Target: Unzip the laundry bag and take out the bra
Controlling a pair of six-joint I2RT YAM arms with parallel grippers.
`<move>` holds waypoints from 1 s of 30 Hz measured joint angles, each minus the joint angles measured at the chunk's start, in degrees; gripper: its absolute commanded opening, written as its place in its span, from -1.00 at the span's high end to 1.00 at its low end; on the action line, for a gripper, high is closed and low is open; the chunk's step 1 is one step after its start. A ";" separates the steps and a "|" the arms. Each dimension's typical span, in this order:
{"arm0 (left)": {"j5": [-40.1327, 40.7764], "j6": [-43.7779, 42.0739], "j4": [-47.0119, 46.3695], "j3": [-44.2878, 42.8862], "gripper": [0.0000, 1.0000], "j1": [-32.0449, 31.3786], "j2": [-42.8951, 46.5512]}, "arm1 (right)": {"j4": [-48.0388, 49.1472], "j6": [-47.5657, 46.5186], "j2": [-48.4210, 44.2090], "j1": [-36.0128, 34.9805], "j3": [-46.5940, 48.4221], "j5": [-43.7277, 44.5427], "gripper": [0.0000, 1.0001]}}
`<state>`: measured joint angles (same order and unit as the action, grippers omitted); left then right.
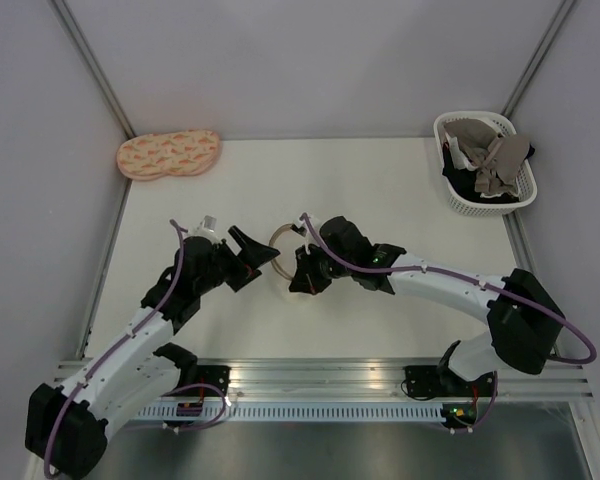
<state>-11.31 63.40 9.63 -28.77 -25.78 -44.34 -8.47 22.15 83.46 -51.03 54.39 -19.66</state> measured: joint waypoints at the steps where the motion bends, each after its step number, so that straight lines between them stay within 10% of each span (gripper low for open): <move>1: -1.09 0.50 -2.05 0.50 -0.99 -0.04 -2.21 | 0.81 0.07 0.81 0.00 0.07 -1.44 0.99; 6: -4.98 0.72 -8.68 0.15 -0.72 -0.33 -12.92 | 2.38 0.17 3.19 0.00 0.07 -5.60 0.99; 14: -8.37 -0.07 -13.46 -0.81 0.95 -0.50 -19.39 | 2.78 0.02 3.26 0.02 0.07 -6.78 0.99; 30: -5.73 -1.75 -11.89 -0.81 0.91 -0.81 -16.98 | -13.18 -4.15 1.64 -0.15 1.27 7.76 0.99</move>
<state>-17.04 61.65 -2.26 -29.58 -26.59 -61.32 -21.65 18.00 85.10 -51.18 55.66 -11.90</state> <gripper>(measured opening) 0.044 0.021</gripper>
